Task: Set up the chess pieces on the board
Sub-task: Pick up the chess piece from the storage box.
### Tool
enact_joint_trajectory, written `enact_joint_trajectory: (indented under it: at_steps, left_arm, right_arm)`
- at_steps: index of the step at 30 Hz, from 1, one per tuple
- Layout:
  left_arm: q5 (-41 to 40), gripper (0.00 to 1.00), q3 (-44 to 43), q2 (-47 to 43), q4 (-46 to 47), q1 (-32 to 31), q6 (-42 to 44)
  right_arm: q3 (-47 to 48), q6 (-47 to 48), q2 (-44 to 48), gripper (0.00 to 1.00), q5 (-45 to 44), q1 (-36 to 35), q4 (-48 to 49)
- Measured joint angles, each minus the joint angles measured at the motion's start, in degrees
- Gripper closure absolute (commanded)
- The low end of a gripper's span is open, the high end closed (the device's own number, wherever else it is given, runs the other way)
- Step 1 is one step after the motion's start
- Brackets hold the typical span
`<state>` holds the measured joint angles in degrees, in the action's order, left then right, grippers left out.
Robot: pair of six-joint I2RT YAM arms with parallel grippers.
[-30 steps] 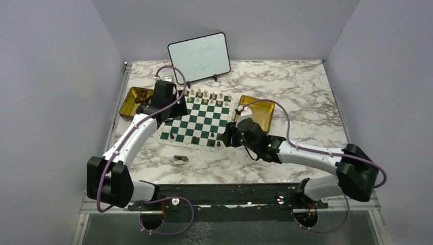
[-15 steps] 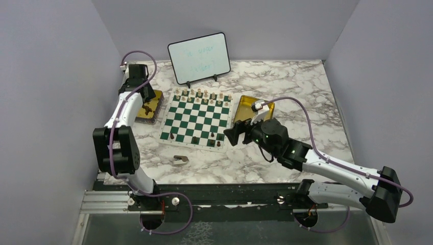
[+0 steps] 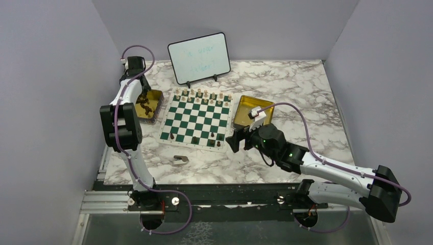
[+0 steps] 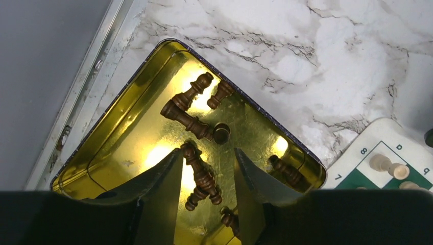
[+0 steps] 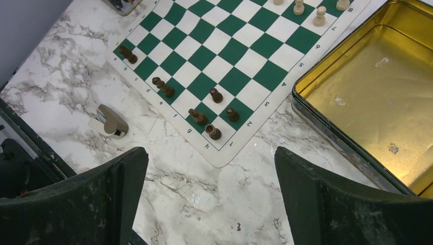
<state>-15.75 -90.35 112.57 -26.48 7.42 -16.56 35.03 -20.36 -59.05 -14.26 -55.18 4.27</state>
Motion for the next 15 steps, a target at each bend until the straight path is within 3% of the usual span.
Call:
enact_joint_trajectory:
  at_steps: [15]
  left_arm:
    - [4.13,0.64,-2.25,5.75,0.55,1.73,0.39]
  right_arm:
    - [0.00,1.22,-1.18,0.00,-0.07,0.00,1.27]
